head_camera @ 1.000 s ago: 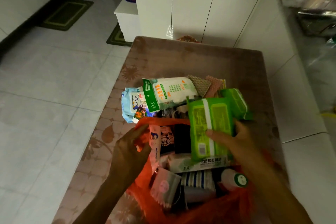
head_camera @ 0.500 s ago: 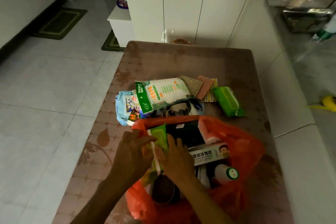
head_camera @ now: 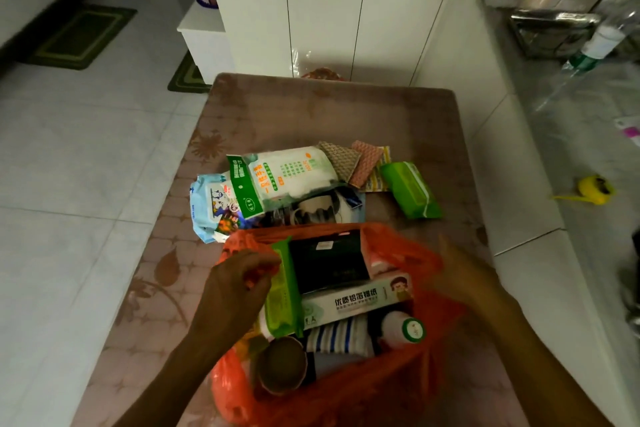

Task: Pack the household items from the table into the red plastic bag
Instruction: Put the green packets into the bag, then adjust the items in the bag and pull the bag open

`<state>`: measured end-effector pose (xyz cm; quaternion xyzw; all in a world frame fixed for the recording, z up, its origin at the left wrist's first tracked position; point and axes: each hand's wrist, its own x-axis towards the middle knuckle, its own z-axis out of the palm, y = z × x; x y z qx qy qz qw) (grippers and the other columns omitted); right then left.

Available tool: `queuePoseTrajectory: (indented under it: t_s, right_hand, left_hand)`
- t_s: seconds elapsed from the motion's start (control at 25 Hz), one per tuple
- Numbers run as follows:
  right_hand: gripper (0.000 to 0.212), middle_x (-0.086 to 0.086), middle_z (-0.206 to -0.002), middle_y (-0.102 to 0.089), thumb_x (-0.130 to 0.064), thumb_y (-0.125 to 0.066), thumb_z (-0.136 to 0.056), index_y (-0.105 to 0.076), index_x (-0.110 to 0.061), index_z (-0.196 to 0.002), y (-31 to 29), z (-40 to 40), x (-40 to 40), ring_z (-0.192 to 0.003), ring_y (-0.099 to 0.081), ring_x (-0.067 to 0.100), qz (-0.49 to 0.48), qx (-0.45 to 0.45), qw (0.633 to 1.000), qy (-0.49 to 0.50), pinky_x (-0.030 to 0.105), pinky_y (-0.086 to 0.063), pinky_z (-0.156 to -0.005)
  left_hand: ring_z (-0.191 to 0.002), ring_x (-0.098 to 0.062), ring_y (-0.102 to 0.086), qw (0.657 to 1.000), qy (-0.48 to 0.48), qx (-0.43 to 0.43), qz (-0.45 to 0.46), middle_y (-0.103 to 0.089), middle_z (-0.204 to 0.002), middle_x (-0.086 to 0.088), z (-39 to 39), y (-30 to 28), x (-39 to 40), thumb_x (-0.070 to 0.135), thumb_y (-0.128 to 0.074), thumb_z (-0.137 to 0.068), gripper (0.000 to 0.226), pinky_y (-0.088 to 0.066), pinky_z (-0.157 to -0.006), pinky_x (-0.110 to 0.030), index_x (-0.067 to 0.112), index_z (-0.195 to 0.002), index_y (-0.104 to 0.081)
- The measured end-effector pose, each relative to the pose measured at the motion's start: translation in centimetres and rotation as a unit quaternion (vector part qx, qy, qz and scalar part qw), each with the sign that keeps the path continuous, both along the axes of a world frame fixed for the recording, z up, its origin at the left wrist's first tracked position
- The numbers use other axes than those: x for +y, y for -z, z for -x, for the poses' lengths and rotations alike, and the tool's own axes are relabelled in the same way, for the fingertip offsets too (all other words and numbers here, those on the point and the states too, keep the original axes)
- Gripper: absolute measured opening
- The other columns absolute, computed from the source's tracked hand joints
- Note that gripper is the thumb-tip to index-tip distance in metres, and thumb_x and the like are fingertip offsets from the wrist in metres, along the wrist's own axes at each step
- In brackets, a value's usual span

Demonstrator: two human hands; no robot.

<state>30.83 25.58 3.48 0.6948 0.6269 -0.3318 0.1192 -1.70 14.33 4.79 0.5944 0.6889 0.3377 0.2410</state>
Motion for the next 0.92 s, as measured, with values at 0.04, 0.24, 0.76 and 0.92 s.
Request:
queuePoseTrajectory:
  t_s: [0.04, 0.24, 0.76, 0.92]
  right_hand:
    - [0.051, 0.009, -0.124, -0.061, -0.042, -0.063, -0.087, -0.048, -0.023, -0.132, 0.5, -1.1, -0.5, -0.093, -0.059, 0.017, 0.042, -0.009, 0.999, -0.006, 0.031, -0.052, -0.076]
    - [0.023, 0.009, -0.068, -0.064, -0.006, -0.047, -0.087, -0.068, -0.014, -0.082, -3.3, -2.2, -0.6, -0.059, -0.059, 0.025, -0.092, 0.21, 0.95, 0.209, 0.033, -0.048, -0.054]
    - [0.029, -0.003, -0.116, -0.055, -0.048, -0.062, -0.083, -0.06, -0.033, -0.108, -9.8, 0.3, -2.6, -0.108, -0.051, 0.022, -0.376, 0.079, 0.923, 0.016, 0.042, -0.046, -0.088]
    - [0.087, -0.006, -0.152, -0.03, -0.052, -0.069, -0.077, -0.024, -0.033, -0.148, -6.6, 3.5, -3.4, -0.138, -0.03, 0.02, -0.175, -0.006, 0.963, -0.203, 0.037, -0.028, -0.11]
  left_hand:
    - [-0.078, 0.001, -0.063, 1.0, -0.005, -0.008, -0.006, -0.068, -0.087, 0.02, 0.1, -0.4, 0.2, -0.006, -0.07, -0.076, 0.034, -0.048, -0.064, -0.008, 0.022, -0.095, -0.071]
    - [-0.06, 0.001, -0.064, 0.994, -0.075, -0.076, -0.016, -0.068, -0.075, 0.024, -0.6, -3.7, 0.4, -0.003, -0.066, -0.081, 0.033, -0.047, -0.048, -0.008, 0.029, -0.09, -0.069]
    - [-0.049, -0.01, -0.057, 0.975, -0.189, -0.12, 0.0, -0.071, -0.092, -0.006, 1.5, -6.6, -1.5, 0.002, -0.061, -0.086, 0.021, -0.046, -0.04, -0.018, 0.019, -0.092, -0.071]
    - [-0.051, -0.004, -0.055, 0.956, -0.201, -0.21, -0.036, -0.072, -0.084, -0.005, 1.5, -8.0, -1.2, -0.005, -0.057, -0.086, 0.028, -0.043, -0.044, -0.014, 0.019, -0.083, -0.072]
